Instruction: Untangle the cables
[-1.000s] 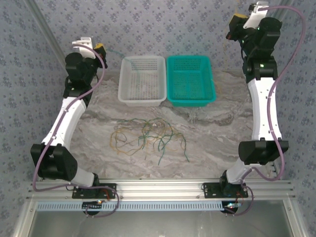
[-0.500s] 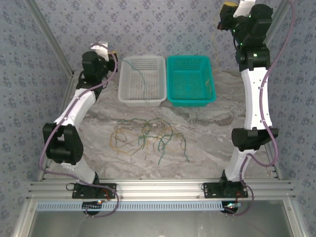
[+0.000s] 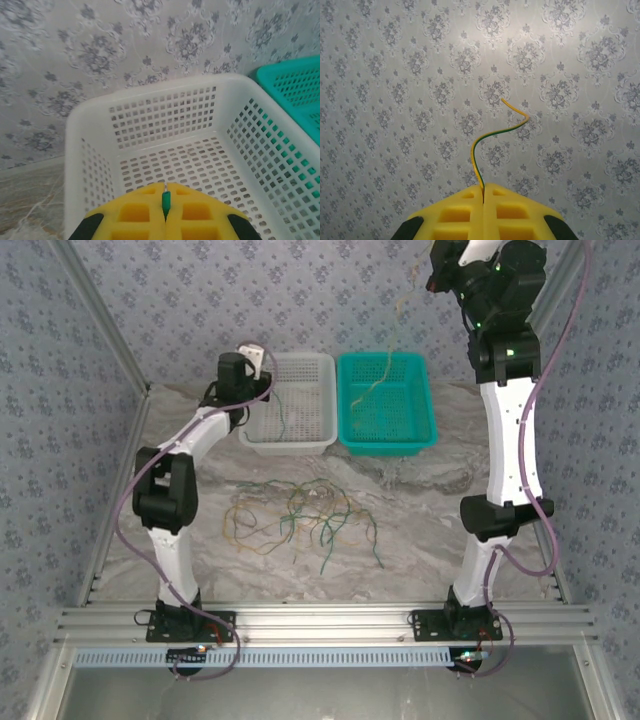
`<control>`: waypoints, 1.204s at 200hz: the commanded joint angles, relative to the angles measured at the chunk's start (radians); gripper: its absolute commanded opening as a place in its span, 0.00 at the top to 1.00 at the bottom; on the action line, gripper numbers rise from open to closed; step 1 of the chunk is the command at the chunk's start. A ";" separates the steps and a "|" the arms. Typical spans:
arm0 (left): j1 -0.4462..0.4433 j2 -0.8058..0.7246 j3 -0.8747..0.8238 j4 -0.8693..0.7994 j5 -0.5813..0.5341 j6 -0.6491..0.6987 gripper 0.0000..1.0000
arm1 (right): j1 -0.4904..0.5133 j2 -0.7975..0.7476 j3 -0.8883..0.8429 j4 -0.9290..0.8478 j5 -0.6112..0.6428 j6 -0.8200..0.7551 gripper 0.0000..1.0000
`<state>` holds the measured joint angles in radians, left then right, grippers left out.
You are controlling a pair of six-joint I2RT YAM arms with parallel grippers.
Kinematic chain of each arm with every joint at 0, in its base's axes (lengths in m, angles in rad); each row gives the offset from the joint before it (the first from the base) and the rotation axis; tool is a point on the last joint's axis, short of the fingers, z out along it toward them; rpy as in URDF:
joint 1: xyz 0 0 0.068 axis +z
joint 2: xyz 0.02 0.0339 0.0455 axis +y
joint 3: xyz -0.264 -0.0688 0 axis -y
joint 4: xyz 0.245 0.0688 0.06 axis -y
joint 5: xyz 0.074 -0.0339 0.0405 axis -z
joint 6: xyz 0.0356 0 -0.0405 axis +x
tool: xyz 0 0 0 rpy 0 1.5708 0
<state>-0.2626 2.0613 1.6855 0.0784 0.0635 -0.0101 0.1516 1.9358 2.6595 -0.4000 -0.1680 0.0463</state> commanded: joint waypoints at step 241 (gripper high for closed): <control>-0.075 0.080 0.281 -0.273 -0.101 -0.115 0.35 | 0.053 0.066 -0.838 0.319 0.158 0.024 1.00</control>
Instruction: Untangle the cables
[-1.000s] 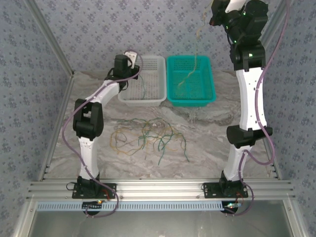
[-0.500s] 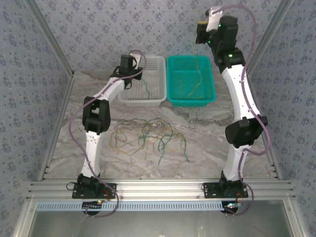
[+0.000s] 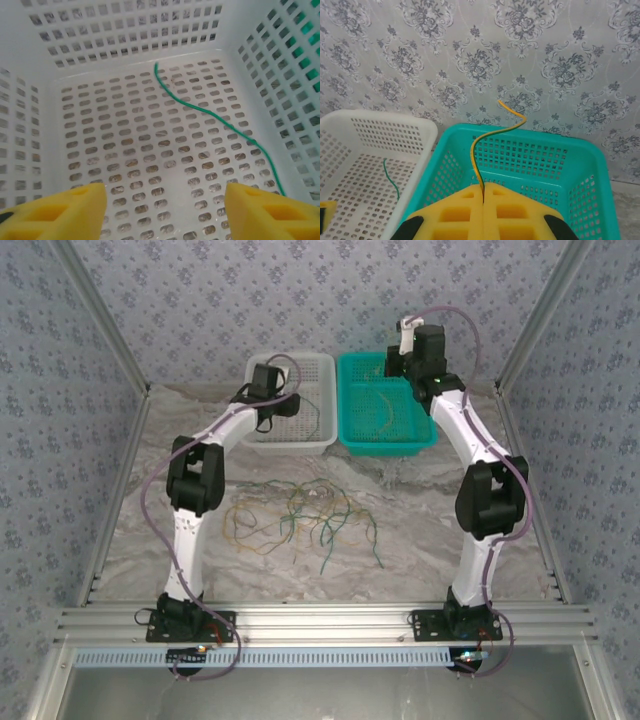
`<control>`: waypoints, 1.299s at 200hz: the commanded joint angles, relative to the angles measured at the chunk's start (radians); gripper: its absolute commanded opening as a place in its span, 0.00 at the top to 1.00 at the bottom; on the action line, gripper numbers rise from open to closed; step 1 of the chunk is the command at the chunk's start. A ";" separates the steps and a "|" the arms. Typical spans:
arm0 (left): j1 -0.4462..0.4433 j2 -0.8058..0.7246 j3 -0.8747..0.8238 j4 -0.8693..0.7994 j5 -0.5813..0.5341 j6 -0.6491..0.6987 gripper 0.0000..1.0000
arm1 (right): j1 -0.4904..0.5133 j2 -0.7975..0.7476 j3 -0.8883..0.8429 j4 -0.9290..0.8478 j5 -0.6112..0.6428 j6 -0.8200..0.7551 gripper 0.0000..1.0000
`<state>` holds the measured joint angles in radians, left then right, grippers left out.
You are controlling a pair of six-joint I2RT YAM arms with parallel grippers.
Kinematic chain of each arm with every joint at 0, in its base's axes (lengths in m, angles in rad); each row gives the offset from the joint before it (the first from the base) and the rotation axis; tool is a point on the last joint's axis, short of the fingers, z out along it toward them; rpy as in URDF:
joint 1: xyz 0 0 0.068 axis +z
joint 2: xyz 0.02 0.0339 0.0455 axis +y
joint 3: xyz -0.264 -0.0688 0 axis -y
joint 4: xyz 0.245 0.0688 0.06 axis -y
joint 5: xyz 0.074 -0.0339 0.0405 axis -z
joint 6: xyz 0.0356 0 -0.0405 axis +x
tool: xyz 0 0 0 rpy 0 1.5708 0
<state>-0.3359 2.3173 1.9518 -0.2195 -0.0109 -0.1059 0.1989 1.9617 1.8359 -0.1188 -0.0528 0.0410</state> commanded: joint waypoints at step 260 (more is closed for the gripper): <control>-0.185 -1.096 -1.151 0.124 -0.130 -0.220 0.32 | 0.077 -0.216 -0.186 -0.464 0.121 0.191 0.13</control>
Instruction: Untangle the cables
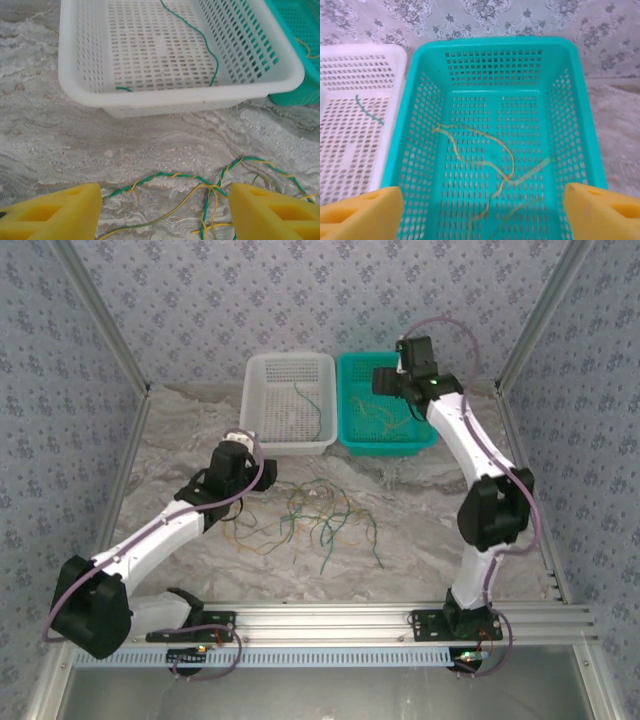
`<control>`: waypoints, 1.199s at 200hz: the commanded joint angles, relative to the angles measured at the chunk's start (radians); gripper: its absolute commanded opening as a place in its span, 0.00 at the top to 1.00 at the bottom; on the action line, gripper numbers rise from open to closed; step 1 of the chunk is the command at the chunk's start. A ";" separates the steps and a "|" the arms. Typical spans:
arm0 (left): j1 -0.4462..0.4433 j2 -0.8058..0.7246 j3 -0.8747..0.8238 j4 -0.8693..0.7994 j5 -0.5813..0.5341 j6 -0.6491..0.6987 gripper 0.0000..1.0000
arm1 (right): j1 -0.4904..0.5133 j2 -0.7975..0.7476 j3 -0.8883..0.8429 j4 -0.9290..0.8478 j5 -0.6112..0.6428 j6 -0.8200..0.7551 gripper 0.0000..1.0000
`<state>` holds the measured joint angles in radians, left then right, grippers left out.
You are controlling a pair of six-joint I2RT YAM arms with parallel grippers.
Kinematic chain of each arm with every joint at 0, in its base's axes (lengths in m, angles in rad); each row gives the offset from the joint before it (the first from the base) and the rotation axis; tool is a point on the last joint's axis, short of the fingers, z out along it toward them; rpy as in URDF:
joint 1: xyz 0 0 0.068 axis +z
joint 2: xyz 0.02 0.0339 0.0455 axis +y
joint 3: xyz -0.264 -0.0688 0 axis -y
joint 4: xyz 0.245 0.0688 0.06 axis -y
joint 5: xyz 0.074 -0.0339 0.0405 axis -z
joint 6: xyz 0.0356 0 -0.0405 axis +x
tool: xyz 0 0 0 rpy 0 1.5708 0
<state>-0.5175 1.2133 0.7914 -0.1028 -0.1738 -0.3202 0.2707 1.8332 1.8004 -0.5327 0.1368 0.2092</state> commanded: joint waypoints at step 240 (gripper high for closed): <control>-0.185 0.157 -0.077 0.094 0.132 0.037 0.44 | 0.412 -0.328 -1.037 -0.045 -0.133 0.271 0.66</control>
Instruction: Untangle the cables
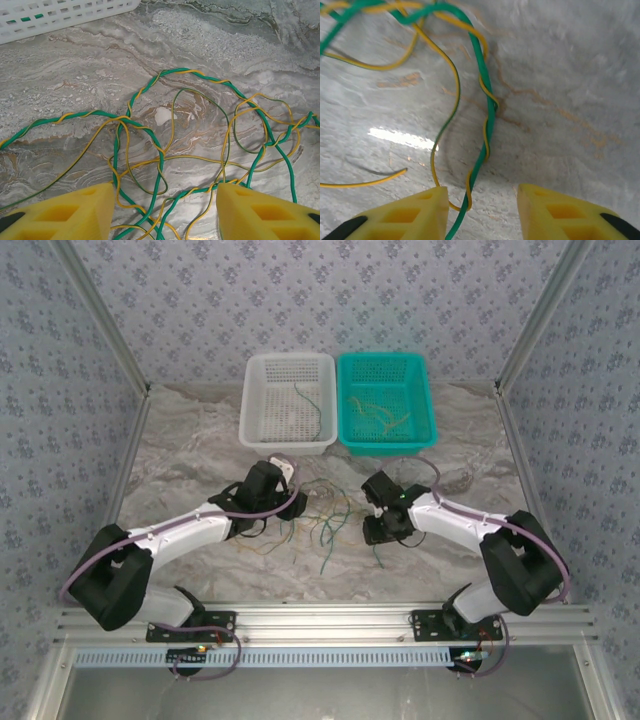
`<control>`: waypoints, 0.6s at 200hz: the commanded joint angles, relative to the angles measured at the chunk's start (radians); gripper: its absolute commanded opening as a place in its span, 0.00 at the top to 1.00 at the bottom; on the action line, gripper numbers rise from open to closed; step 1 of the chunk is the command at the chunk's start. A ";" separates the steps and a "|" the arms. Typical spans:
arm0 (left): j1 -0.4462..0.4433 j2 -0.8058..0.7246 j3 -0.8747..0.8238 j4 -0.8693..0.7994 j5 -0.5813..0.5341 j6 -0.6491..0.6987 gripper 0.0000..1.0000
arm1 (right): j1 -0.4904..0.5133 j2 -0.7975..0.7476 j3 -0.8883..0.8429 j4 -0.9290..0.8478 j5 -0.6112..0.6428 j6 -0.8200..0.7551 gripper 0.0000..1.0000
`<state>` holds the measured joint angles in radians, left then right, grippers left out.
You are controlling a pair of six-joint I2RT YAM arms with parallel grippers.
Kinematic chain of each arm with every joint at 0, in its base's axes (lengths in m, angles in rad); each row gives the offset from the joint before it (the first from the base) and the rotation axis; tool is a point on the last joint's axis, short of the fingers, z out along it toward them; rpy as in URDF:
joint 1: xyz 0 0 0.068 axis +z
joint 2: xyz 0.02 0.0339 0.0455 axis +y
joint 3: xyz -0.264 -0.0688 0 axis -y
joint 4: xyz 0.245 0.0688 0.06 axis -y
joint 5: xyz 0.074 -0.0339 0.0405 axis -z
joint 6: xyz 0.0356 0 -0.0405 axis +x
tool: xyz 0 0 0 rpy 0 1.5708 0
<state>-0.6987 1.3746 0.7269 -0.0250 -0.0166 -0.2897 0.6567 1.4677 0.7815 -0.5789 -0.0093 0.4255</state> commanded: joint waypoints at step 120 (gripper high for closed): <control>-0.003 -0.141 -0.009 -0.019 -0.090 -0.009 0.43 | -0.077 -0.121 0.143 -0.205 0.001 0.002 1.00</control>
<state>-0.6987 1.2903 0.7204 -0.0338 -0.0757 -0.2962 0.6064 1.4532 0.8387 -0.6888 0.0097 0.4690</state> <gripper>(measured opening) 0.565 0.058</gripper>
